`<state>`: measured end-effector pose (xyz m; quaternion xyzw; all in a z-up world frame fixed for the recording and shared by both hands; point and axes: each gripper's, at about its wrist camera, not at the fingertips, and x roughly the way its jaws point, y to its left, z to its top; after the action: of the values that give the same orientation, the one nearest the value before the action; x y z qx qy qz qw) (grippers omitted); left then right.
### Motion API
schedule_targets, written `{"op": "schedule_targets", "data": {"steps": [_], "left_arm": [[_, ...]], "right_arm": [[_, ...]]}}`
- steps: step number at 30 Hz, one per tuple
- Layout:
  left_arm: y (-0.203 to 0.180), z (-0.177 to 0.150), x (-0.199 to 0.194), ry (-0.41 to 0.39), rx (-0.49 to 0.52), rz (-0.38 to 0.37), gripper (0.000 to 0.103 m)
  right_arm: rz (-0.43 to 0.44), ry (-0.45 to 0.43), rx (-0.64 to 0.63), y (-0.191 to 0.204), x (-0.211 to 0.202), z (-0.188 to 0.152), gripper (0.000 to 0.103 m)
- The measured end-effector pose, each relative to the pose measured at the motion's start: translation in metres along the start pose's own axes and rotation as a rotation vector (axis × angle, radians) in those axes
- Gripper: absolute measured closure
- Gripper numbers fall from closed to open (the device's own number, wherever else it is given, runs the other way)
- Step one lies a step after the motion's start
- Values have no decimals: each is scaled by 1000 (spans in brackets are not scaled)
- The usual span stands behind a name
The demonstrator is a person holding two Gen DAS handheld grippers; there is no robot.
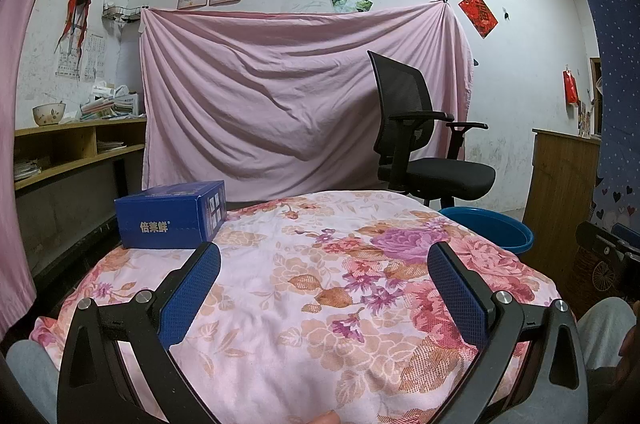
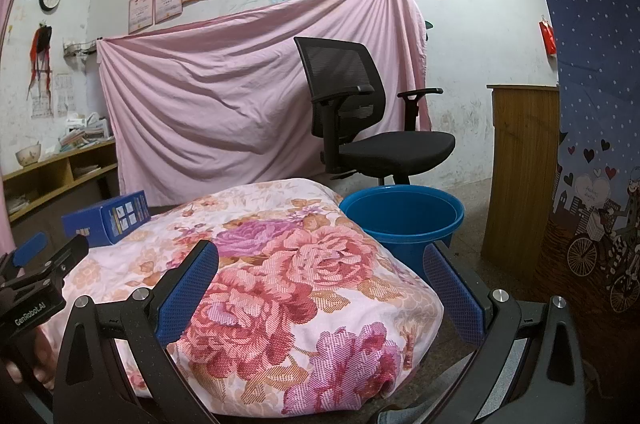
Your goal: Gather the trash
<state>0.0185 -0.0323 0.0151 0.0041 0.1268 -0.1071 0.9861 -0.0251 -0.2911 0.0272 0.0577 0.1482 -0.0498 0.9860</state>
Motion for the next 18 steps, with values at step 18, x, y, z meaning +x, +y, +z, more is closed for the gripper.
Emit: {"op": "schedule_targets", "data": {"steps": [18], "left_arm": [[1,0,0,-2,2,0,1]], "right_arm": [[0,-1,1,0,0,-1,0]]}}
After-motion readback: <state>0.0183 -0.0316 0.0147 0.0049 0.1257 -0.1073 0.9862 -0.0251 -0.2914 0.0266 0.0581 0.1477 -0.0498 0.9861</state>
